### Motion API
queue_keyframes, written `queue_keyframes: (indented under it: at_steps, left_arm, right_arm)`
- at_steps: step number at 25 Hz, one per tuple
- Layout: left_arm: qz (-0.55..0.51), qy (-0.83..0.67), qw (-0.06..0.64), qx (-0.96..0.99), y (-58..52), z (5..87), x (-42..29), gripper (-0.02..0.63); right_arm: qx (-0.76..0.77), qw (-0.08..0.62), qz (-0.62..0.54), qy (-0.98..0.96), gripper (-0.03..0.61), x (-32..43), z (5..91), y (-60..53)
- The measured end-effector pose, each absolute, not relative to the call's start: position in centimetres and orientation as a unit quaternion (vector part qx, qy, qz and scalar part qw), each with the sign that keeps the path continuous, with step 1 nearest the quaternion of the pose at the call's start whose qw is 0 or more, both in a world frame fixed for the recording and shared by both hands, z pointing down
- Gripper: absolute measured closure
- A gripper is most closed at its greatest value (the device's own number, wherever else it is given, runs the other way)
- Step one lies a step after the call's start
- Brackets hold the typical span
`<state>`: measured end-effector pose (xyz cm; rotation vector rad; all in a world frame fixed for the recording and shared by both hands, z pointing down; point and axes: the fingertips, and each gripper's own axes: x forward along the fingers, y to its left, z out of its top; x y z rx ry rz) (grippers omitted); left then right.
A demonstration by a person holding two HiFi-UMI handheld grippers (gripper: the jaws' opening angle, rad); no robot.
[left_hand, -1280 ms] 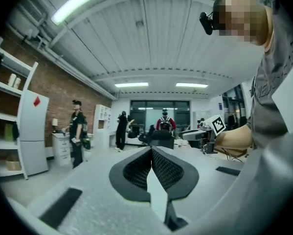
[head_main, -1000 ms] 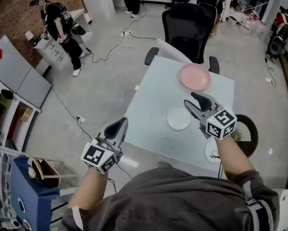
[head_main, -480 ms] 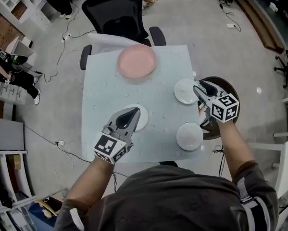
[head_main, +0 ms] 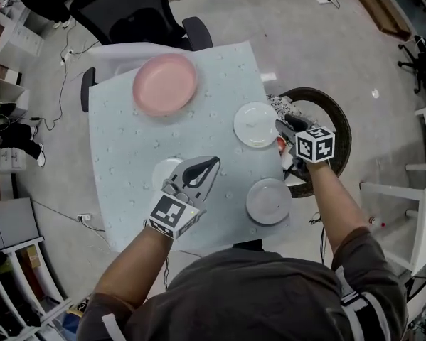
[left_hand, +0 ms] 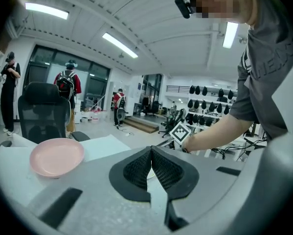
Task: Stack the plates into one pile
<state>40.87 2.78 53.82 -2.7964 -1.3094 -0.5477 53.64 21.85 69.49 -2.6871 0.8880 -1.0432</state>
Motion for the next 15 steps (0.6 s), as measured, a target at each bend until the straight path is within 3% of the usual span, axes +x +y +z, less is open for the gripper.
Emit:
queue_keyframes:
  at_steps: [4,10,15]
  left_arm:
    - [-0.186,-0.424,0.0,-0.886,4.3,56.0,41.8,0.609]
    - [-0.195,-0.425,-0.012,-0.884,4.8,57.1,42.1,0.609]
    - [-0.193,-0.42,-0.017,-0.886,4.5,57.2,42.0,0.609]
  right_arm:
    - [-0.879,0.078,-0.37,0.291,0.427,54.2,72.8,22.1]
    - [-0.857,0.149,-0.38,0.313,0.505,54.2,73.5,21.1]
    - [-0.845,0.182,-0.388,0.319,0.524,54.0,73.0,21.5]
